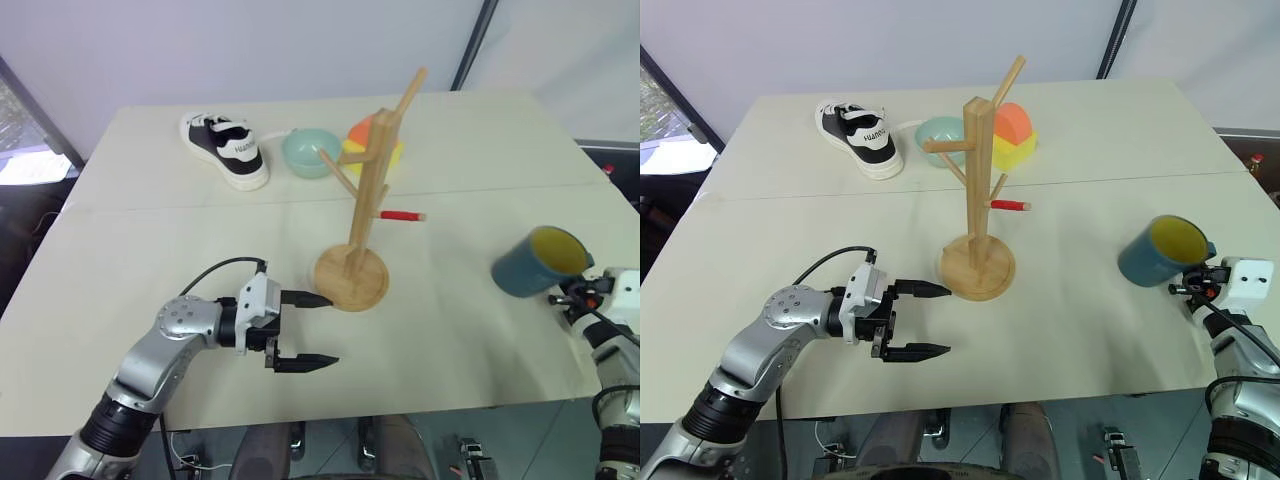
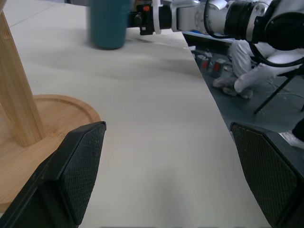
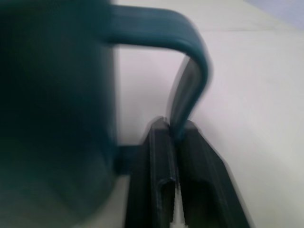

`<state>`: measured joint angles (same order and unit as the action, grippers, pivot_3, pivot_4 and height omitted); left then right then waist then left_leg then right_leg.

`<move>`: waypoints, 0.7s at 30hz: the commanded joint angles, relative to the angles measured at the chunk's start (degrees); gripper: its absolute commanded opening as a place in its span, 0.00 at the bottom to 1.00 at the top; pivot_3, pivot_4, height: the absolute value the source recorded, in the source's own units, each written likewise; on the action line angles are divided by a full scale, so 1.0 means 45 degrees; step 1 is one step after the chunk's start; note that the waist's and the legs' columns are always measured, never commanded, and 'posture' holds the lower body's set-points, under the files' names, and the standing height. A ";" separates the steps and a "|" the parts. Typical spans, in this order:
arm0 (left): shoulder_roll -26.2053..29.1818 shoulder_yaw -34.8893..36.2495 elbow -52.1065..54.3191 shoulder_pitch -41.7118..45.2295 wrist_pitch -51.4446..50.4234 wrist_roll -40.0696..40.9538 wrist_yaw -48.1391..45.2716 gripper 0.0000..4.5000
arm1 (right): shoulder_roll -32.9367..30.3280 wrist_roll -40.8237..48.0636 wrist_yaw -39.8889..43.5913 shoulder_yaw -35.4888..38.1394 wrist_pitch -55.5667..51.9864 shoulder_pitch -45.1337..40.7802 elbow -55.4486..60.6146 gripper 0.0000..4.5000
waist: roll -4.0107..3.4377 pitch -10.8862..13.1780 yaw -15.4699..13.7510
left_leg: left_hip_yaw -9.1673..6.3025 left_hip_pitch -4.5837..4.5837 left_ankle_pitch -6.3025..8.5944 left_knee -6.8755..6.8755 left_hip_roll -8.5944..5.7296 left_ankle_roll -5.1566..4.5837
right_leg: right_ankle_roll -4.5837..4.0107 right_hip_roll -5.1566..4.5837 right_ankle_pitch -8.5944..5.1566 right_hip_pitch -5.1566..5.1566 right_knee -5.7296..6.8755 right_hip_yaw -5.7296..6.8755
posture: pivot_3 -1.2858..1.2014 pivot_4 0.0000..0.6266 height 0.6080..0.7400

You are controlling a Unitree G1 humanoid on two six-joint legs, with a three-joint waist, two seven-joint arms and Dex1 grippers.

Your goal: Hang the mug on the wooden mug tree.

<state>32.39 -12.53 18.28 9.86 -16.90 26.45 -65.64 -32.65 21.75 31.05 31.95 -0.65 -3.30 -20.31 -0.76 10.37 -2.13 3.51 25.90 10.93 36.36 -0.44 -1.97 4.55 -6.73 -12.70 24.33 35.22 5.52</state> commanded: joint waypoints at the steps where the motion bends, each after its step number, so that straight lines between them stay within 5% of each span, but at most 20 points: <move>1: 0.0096 0.0286 0.0450 0.0036 -0.0036 0.0133 0.0198 1.00 | -0.0324 -0.0072 0.0205 -0.0100 0.0299 0.0383 0.1453 0.01 | -0.0003 0.0000 -0.0008 | 0.0000 0.0000 0.0000 0.0000 0.0000 0.0000 | 0.0000 0.0000 0.0000 0.0000 0.0000 -0.0001 | 0.52 0.24 0.94; 7: -0.0032 0.1271 0.0358 0.0325 -0.0621 0.1058 0.0783 1.00 | -0.0995 -0.0564 0.1068 -0.1182 -0.0096 0.1373 0.4879 0.01 | -0.0011 0.0002 0.0031 | 0.0003 -0.0002 0.0000 -0.0008 0.0008 -0.0001 | 0.0004 0.0002 -0.0003 0.0009 0.0007 -0.0009 | 0.52 0.24 0.94; 11: 0.0120 0.2948 0.0543 0.1126 -0.1953 0.2886 0.1477 1.00 | -0.2752 -0.0456 0.2528 -0.2353 -0.0910 0.1345 0.8654 0.01 | -0.0032 0.0023 0.0038 | 0.0004 -0.0001 0.0003 -0.0002 0.0021 0.0006 | 0.0027 0.0002 -0.0017 0.0023 0.0017 -0.0013 | 0.52 0.24 0.94; 21: 0.0839 0.4789 0.1101 0.2809 -0.3657 0.5117 0.2296 1.00 | -0.4478 -0.0674 0.3441 -0.3801 -0.1984 -0.1157 1.0355 0.01 | 0.0067 0.0063 -0.0025 | 0.0046 -0.0005 0.0012 -0.0011 0.0034 0.0003 | -0.0008 -0.0018 0.0005 -0.0008 -0.0059 0.0007 | 0.52 0.24 0.94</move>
<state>35.57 7.61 20.58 21.48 -32.90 47.53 -55.83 -51.54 18.71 45.88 14.27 -9.55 -7.28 24.08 -0.46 10.65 -2.24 3.77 25.91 11.01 36.32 -0.29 -2.01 4.45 -6.82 -12.62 24.34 34.98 5.56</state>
